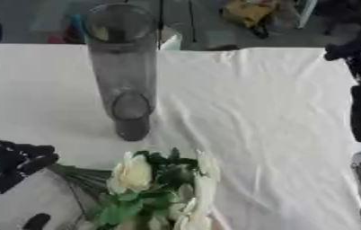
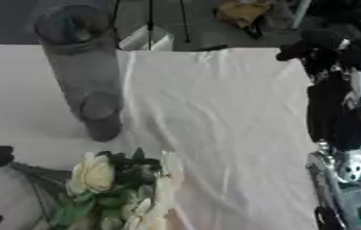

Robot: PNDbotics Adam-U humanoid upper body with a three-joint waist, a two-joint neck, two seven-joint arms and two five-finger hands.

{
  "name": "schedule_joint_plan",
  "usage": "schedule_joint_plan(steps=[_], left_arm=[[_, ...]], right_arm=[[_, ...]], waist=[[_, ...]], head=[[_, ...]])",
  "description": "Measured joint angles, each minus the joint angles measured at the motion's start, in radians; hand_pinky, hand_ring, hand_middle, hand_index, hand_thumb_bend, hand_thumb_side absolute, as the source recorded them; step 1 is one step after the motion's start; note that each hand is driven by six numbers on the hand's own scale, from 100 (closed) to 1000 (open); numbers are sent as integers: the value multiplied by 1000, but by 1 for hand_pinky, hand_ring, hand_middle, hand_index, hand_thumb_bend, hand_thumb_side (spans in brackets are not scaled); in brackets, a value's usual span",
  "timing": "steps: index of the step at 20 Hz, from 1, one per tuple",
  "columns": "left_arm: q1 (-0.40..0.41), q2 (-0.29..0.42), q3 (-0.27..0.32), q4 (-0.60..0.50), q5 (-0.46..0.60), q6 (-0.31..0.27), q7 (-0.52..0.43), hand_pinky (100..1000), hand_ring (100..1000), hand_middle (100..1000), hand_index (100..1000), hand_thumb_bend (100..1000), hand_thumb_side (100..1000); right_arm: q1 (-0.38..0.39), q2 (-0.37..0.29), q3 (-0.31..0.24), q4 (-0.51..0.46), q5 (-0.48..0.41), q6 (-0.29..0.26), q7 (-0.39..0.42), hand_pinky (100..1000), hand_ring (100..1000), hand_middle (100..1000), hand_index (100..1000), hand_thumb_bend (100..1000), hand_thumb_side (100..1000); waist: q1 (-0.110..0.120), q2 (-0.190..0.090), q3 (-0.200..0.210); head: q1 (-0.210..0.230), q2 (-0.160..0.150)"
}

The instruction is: Arrange flowers into the vase.

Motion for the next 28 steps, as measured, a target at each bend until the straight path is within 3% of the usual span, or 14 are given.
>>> schedule_joint_plan(steps=[14,23,28], left_arm=[[-96,47,-53,0,59,21,-172,722,776,790,946,378,838],[-133,47,-79,0,107,27,-269,715,776,795,947,372,818],[-155,46,-82,0,112,36,-288,711,775,793,941,356,807]], right_arm=[[1,0,1,0,-4,6,2,741,564,542,717,100,1000],[1,0,1,0,-4,8,3,740,564,543,717,100,1000],[1,0,1,0,-5,8,3,740,563,543,717,100,1000]], waist=[[4,0,-8],[4,-1,-14],[4,-1,-15]], head=[[14,1],[18,72],[10,76]])
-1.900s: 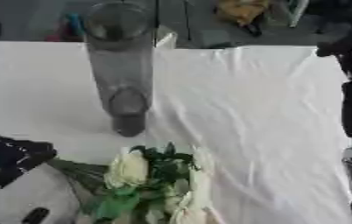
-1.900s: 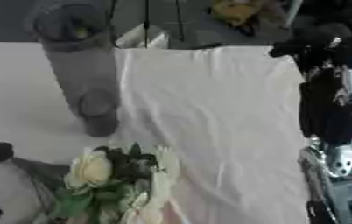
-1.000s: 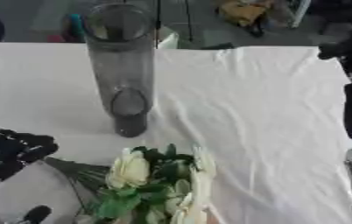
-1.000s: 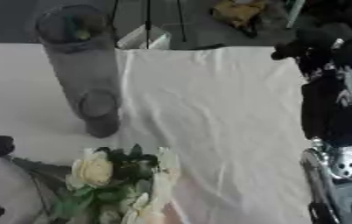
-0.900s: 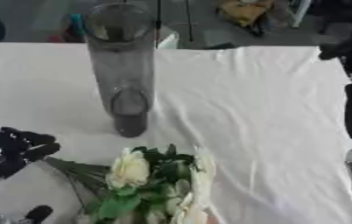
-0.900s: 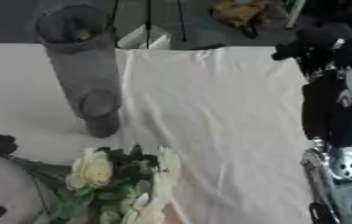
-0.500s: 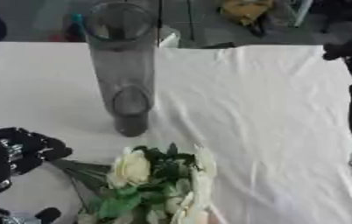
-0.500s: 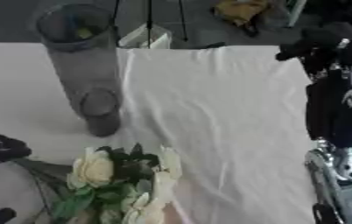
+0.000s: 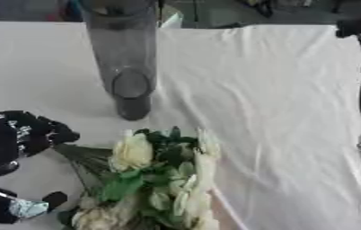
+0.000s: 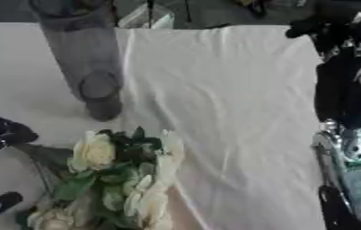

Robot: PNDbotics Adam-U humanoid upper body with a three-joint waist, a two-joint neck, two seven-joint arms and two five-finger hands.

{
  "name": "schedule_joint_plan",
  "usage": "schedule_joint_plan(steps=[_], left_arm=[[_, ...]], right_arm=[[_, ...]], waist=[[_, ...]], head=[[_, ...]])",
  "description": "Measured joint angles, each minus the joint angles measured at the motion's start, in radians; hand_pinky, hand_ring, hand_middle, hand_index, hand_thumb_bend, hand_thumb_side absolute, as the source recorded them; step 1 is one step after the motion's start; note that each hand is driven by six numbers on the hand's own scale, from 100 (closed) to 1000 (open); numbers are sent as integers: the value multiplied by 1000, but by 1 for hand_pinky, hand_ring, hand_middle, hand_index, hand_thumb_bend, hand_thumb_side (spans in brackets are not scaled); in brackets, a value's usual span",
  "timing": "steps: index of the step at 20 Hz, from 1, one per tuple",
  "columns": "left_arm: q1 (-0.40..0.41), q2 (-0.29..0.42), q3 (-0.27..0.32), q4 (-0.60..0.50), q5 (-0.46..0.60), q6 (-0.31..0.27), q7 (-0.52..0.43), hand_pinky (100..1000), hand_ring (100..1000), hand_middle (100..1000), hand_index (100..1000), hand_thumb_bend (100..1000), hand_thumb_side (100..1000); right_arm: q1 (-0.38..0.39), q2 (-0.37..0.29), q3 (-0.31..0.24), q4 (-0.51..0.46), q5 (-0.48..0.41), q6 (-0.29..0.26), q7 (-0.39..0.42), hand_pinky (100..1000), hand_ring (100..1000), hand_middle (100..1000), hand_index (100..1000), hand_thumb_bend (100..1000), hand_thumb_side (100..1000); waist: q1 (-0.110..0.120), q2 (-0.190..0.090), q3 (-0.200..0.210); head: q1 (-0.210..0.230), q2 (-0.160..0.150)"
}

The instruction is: Arrange flowers into the vase.

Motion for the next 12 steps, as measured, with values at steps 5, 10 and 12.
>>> schedule_joint_plan(steps=[5,10,12], left_arm=[[-20,0,-11,0,0,5,-17,706,773,804,943,362,788],[-38,0,-17,0,0,5,-50,707,788,861,979,376,769],[-47,0,-17,0,3,3,-66,712,794,866,985,386,768]], right_arm=[[4,0,0,0,0,1,1,741,562,542,716,100,1000],[7,0,1,0,0,2,4,741,562,542,716,100,1000],[7,0,3,0,0,1,4,741,561,542,716,100,1000]], waist=[[0,0,-3],[0,0,-5],[0,0,-6]], head=[[4,-3],[8,-14],[12,-20]])
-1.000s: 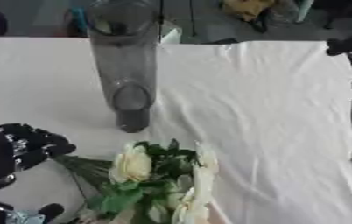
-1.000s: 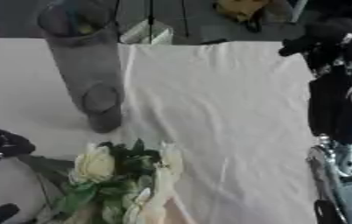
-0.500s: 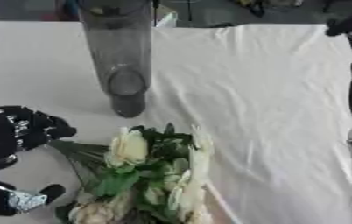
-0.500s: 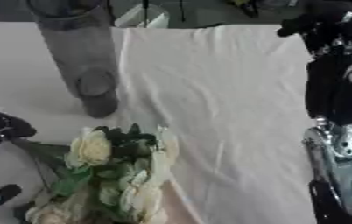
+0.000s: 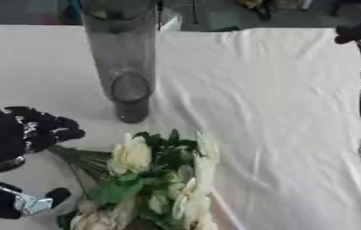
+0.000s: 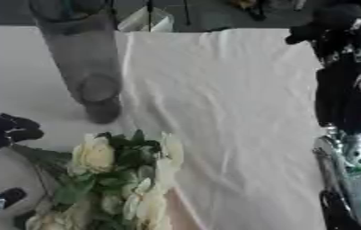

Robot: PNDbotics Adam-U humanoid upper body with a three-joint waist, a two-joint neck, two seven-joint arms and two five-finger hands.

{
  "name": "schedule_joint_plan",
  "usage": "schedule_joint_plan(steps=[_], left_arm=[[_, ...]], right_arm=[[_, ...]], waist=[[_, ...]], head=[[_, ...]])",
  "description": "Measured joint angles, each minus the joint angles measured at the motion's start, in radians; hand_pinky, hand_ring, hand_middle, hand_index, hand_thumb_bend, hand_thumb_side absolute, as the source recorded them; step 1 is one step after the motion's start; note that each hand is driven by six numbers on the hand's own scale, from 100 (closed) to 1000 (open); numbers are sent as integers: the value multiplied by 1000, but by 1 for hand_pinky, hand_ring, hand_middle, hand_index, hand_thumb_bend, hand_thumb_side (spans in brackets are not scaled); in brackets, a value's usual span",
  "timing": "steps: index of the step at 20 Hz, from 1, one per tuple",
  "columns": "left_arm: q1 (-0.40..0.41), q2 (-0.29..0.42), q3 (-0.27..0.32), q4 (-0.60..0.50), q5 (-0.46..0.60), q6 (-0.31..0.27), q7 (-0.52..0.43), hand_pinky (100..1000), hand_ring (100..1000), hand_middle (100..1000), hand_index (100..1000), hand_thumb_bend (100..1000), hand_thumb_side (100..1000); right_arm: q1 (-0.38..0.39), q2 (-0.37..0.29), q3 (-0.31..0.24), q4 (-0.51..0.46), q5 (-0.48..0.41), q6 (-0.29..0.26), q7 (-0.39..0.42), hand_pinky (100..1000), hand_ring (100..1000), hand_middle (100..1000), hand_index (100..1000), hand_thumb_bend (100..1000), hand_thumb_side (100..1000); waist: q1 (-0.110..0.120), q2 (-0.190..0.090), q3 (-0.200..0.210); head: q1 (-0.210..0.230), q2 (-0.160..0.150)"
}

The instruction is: Arrange flowers into the vase.

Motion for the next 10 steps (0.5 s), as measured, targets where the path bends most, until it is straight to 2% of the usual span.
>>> schedule_joint_plan(steps=[5,10], left_arm=[[-19,0,-7,0,13,1,-50,709,790,839,967,388,760],[-27,0,-17,0,35,12,-101,660,759,823,958,354,748]], right_arm=[[0,0,3,0,0,0,3,741,561,541,716,100,1000],[0,0,3,0,0,0,4,742,560,540,715,100,1000]], waist=[[0,1,0],[0,1,-2]], head=[[10,-9],[16,-17]])
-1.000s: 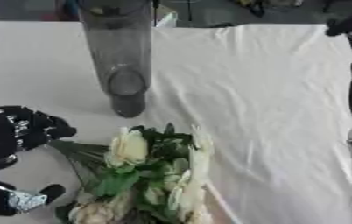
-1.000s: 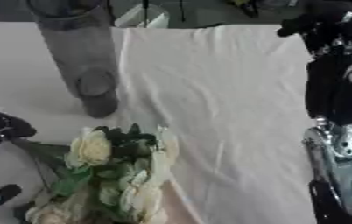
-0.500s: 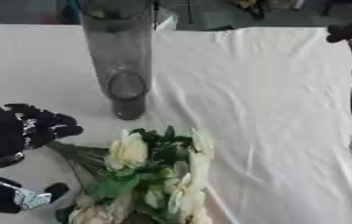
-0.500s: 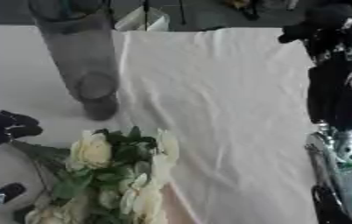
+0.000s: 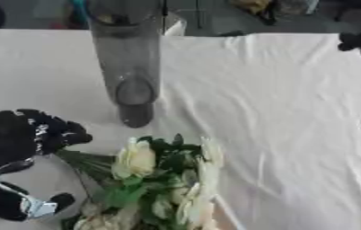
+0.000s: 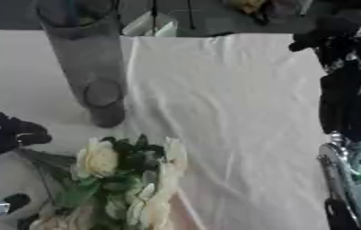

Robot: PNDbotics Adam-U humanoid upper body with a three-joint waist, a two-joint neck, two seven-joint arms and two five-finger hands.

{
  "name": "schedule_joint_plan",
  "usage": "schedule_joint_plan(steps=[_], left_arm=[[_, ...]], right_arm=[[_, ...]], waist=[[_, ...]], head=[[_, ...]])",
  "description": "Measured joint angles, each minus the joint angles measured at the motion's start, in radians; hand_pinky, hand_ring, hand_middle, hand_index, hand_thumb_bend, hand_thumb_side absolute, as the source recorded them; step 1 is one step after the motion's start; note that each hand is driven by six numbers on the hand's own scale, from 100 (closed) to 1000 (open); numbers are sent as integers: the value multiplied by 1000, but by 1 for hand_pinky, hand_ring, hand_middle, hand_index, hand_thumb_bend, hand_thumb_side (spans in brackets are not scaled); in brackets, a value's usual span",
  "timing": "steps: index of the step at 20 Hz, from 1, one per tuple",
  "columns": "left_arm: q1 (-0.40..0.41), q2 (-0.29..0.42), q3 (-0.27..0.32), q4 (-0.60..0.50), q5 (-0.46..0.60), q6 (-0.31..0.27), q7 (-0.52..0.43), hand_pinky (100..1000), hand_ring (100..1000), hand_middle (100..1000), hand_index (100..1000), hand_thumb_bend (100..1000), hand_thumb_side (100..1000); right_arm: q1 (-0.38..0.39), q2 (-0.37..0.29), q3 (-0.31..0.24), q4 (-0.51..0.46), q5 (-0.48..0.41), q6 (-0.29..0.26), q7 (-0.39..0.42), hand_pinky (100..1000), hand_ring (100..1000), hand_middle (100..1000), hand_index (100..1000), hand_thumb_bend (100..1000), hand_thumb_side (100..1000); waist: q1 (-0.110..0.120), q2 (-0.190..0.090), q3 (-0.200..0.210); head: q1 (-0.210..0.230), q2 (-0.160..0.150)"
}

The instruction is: Arrange flowers into the vase.

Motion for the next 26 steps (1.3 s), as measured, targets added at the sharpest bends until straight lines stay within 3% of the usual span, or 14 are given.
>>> schedule_joint_plan(steps=[13,22,26], left_arm=[[-46,-27,-13,77,20,3,-5,642,755,793,909,266,724],[-70,-36,-32,149,7,-30,-8,648,758,803,911,327,684],[-71,-45,-41,176,-11,-50,-10,651,760,807,921,363,617]], right_arm=[[-4,0,6,0,0,1,8,744,558,539,715,100,1000],[-4,1,6,0,1,2,10,745,557,537,714,100,1000],[-4,1,6,0,1,2,10,745,556,536,713,100,1000]], waist=[[0,1,-5],[0,9,-11],[0,13,-13]], head=[[10,-13],[15,-18],[16,-22]])
